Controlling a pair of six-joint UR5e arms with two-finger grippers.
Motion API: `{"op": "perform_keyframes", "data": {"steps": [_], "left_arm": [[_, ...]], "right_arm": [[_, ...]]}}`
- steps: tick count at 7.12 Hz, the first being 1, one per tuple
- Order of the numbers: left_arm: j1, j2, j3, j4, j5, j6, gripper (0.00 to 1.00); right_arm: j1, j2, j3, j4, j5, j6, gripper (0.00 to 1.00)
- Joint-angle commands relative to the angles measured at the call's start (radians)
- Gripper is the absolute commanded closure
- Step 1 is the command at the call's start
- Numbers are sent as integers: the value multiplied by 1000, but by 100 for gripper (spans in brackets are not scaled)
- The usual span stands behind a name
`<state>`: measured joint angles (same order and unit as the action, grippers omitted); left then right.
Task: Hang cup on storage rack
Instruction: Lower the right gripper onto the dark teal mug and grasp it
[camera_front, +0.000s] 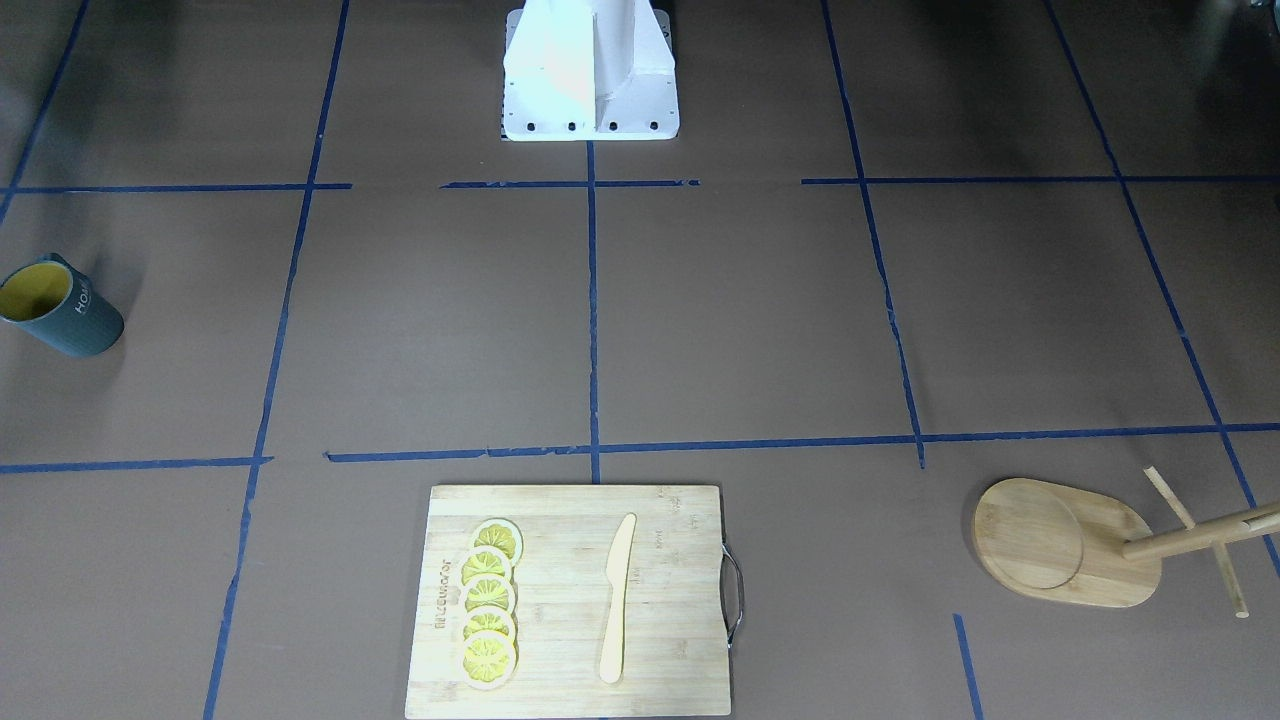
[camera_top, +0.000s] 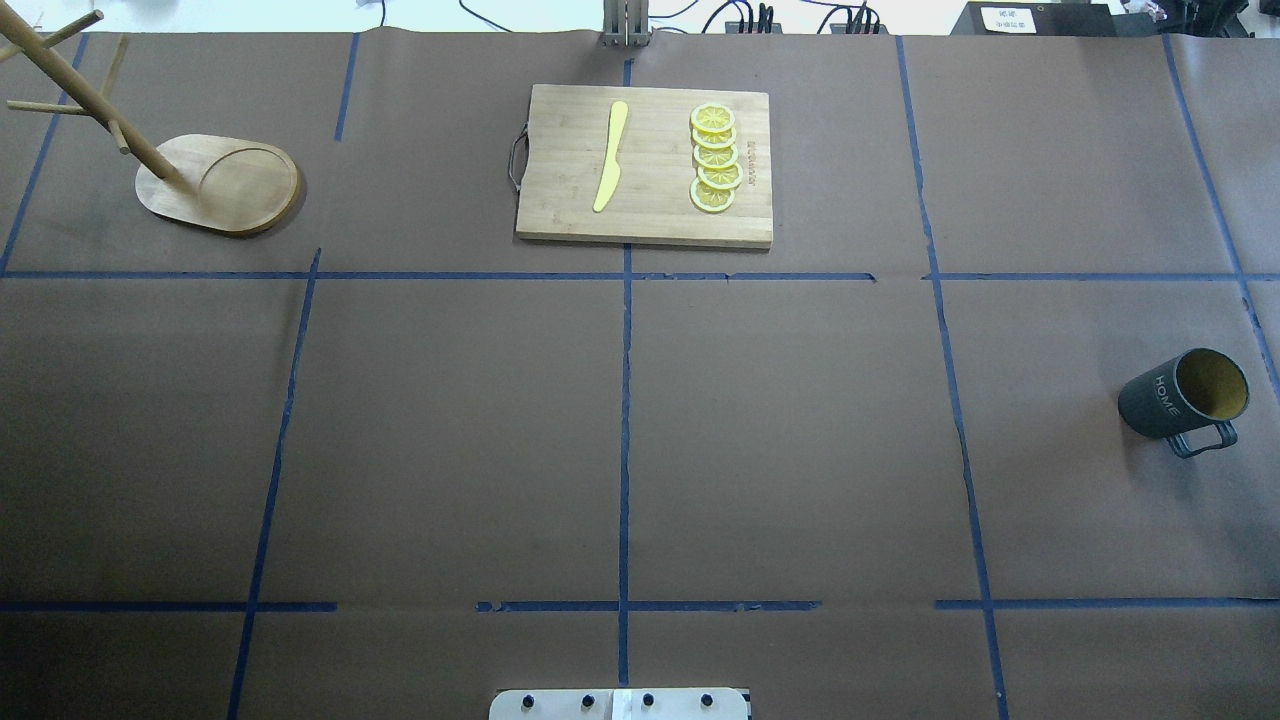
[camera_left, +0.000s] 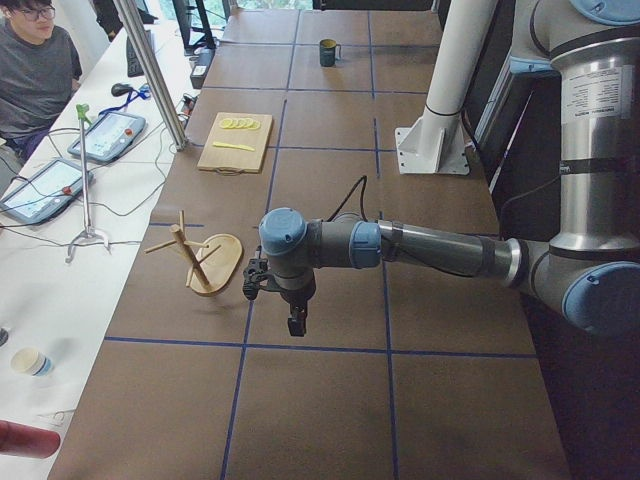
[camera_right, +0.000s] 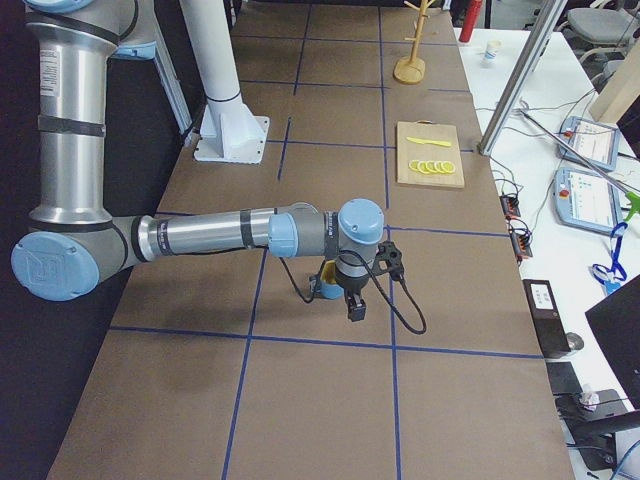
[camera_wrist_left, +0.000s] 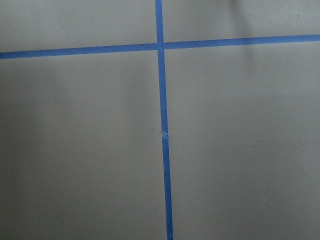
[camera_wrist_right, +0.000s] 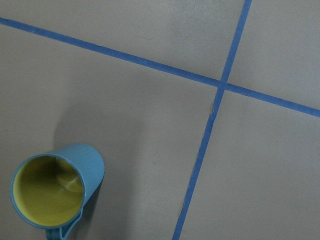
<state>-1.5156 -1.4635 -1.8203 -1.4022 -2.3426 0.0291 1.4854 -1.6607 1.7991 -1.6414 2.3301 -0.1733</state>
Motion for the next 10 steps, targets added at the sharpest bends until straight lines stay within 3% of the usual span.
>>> {"op": "perform_keyframes", "data": {"steps": [1,2,3,5,6,10], "left_arm": [[2,-1,9,0,2,0,0],[2,-1,15,-3,0,0,0],[2,-1,16,-1,0,0,0],[2,-1,18,-1,0,0,0],[2,-1,18,0,0,0,0],[2,0,15,0,-3,0,0]], "right_arm": [[-10,27,-1,0,0,2,0],[-31,35,5,3,0,-11,0],[-60,32,-6,85,-11,-26,0],[-178,19,-68,365,-14,-23,0],[-244,19,-79,402,-17,-17,0],[-310,-16,-79,402,-50,-51,0]]}}
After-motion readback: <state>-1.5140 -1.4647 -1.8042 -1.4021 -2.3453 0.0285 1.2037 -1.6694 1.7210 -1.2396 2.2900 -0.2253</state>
